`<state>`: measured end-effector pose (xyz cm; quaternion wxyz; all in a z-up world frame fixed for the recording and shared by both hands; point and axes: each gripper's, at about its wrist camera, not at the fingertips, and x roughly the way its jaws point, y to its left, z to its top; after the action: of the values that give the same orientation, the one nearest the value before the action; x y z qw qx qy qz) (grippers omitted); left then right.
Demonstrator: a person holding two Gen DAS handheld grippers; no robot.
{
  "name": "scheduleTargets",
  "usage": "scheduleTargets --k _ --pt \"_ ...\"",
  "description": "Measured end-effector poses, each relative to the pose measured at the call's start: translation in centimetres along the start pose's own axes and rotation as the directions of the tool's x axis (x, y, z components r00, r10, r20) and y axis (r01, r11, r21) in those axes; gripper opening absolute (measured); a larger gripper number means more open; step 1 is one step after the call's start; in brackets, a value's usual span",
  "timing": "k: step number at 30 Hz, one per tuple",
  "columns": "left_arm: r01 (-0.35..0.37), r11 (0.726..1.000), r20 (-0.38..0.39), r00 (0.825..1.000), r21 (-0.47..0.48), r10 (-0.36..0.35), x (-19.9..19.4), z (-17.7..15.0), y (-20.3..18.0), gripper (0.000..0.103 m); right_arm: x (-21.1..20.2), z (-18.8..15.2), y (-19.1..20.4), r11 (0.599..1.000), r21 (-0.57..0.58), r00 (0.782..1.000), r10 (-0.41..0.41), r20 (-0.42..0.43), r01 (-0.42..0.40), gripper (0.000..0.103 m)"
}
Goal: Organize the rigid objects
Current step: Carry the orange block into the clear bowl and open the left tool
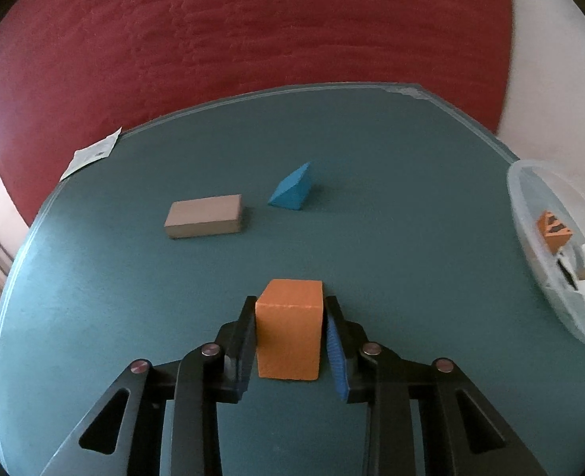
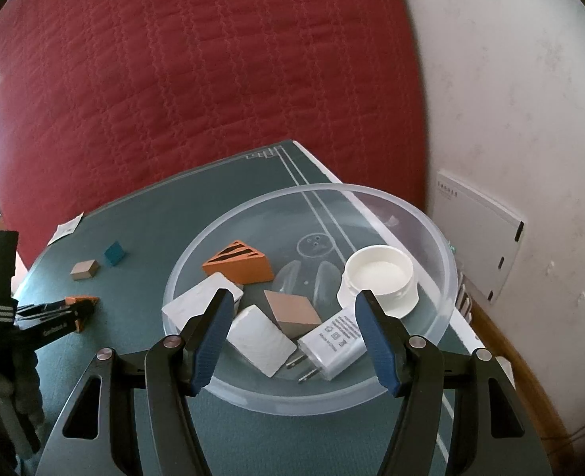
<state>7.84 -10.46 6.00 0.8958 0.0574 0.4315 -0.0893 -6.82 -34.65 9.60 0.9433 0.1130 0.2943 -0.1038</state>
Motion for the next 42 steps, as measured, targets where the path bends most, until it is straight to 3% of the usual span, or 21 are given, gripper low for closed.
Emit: scheduleTargets --k 18,36,37,42 --pt "0.108 0.977 0.121 0.984 0.184 -0.132 -5.4 2.9 -10.4 0.033 -0.2 -0.1 -0.5 1.0 0.019 1.0 0.0 0.005 0.0 0.065" --pt "0.19 0.932 0.124 0.964 0.308 -0.237 -6.4 3.0 -17.0 0.034 -0.5 0.4 -2.7 0.995 0.081 0.997 -0.068 0.02 0.066 0.065" --pt "0.19 0.933 0.127 0.963 0.305 -0.237 -6.4 3.0 -17.2 0.036 -0.5 0.4 -2.7 0.994 0.084 0.997 -0.07 0.018 0.068 0.065" --pt "0.162 0.951 0.14 0.969 0.262 -0.204 -5.8 3.2 -16.6 0.069 -0.3 0.5 -3.2 0.993 0.101 0.998 -0.069 0.007 0.068 0.066"
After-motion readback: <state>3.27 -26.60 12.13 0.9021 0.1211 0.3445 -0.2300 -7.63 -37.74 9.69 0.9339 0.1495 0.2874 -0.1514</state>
